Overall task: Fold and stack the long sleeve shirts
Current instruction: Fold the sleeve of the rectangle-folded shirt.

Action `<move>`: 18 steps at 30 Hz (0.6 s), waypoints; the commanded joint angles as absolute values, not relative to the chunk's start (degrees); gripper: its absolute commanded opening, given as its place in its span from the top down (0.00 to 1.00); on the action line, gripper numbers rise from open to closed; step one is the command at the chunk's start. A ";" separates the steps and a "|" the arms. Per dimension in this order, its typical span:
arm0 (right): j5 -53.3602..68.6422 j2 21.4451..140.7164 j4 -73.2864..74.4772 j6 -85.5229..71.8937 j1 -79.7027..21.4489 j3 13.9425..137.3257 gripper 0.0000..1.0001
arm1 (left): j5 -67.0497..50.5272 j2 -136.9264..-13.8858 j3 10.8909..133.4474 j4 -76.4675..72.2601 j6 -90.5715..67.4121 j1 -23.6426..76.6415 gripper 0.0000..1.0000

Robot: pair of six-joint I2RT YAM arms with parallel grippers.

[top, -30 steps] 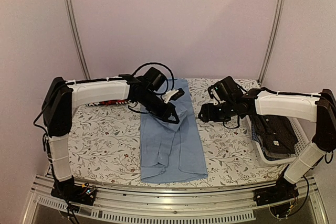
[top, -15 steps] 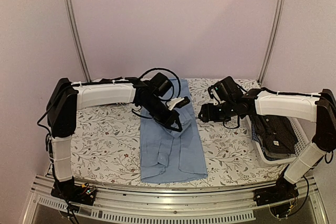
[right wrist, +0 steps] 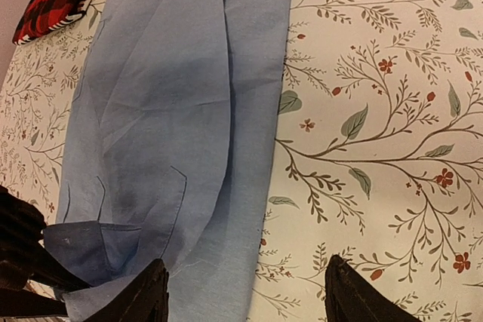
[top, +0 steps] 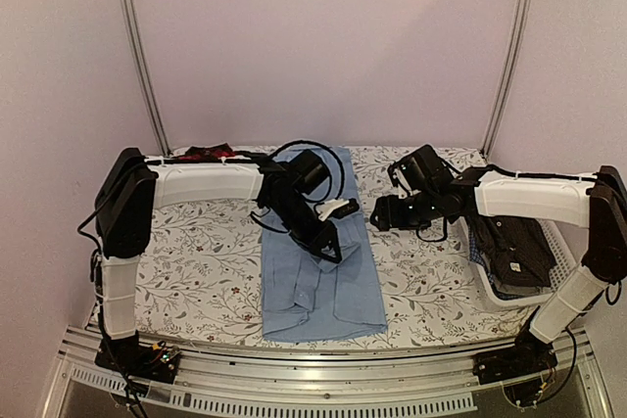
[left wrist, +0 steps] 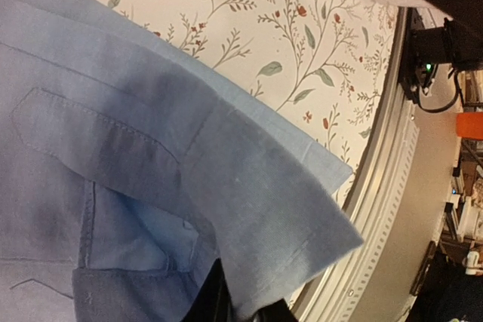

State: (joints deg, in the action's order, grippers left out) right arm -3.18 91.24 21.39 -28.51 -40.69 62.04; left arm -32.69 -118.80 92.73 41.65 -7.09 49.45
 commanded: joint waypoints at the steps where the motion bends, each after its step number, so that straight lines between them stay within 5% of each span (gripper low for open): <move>1: -3.04 91.59 20.76 -28.83 -40.25 60.65 0.30 | -33.93 -120.19 93.65 43.50 -6.02 50.93 0.79; 8: -2.28 91.99 20.45 -28.85 -40.25 60.14 0.30 | -36.56 -116.11 92.38 39.79 -7.06 51.08 0.46; 18: 2.37 92.94 19.14 -27.78 -42.00 58.62 0.33 | -35.97 -108.51 83.46 30.98 -13.76 46.52 0.49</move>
